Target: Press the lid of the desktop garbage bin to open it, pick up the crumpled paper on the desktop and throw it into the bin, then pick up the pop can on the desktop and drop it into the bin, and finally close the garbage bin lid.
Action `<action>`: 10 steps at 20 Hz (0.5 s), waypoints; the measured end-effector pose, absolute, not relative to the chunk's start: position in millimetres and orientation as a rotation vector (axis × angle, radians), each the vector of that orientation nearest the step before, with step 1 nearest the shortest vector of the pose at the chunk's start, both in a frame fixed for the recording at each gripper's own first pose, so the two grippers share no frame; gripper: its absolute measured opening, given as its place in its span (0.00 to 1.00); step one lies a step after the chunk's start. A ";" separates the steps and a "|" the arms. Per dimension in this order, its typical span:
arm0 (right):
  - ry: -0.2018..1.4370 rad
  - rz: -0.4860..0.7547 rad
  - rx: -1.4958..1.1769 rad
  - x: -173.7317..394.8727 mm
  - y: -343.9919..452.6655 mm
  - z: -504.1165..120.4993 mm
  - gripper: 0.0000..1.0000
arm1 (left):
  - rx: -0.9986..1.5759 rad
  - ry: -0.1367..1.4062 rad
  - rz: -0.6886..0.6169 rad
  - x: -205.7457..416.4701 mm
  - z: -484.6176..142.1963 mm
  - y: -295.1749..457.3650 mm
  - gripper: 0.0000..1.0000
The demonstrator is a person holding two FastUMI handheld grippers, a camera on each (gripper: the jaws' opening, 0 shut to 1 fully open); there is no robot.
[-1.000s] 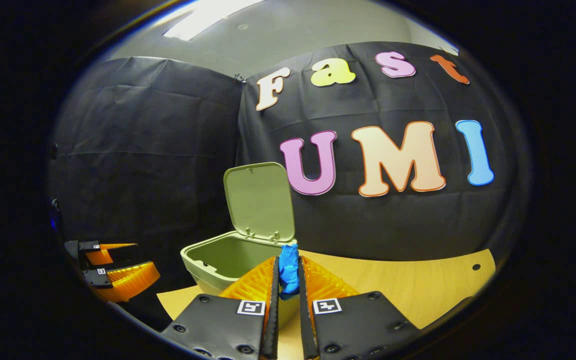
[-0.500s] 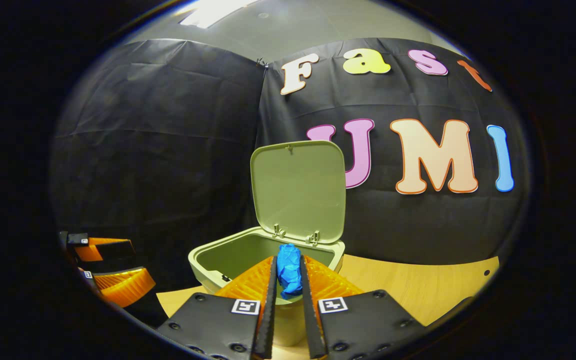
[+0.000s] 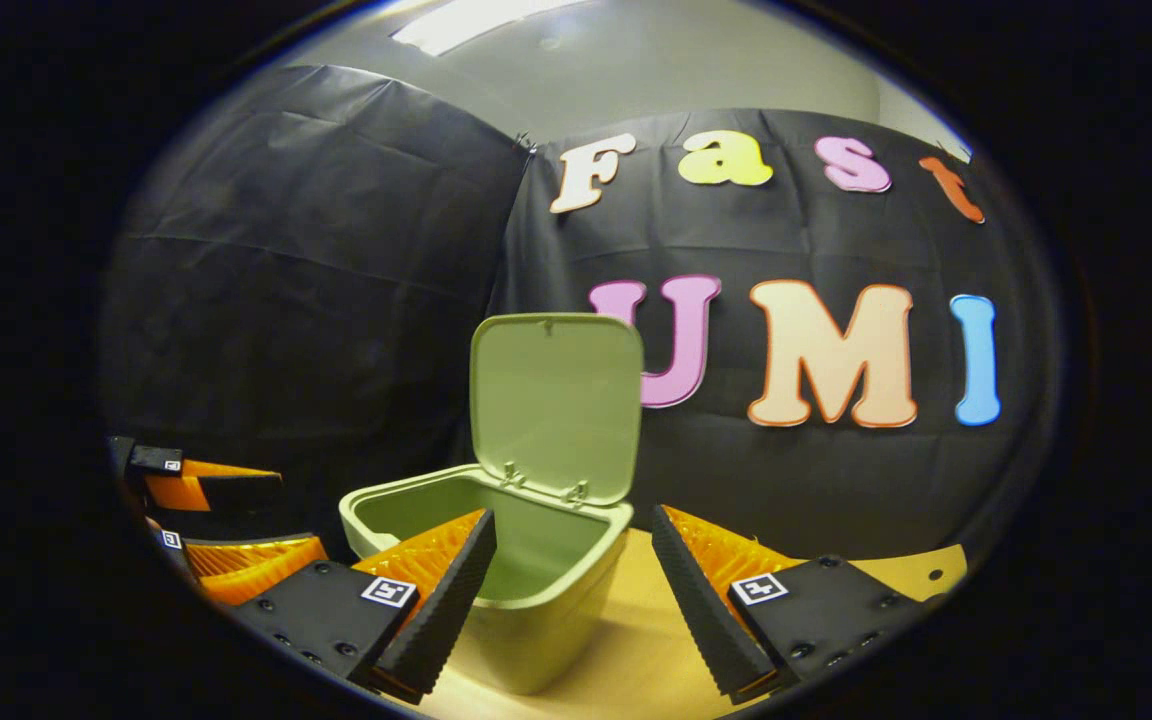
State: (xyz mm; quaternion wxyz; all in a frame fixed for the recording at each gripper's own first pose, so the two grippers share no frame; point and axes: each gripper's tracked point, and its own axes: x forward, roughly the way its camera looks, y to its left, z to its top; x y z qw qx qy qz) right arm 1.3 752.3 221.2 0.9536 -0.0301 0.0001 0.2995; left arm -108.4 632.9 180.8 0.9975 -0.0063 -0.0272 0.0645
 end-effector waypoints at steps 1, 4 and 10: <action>-0.019 0.577 -0.054 0.4 734.1 229.7 0.98 | -0.013 -0.062 0.106 -102.8 184.0 621.6 0.91; -0.056 0.484 -0.039 0.6 674.4 250.5 0.99 | -0.013 -0.082 0.039 -87.6 191.5 584.9 0.89; -0.066 0.329 -0.017 -4.3 561.9 272.6 0.98 | -0.017 -0.095 -0.093 -70.9 199.4 501.5 0.89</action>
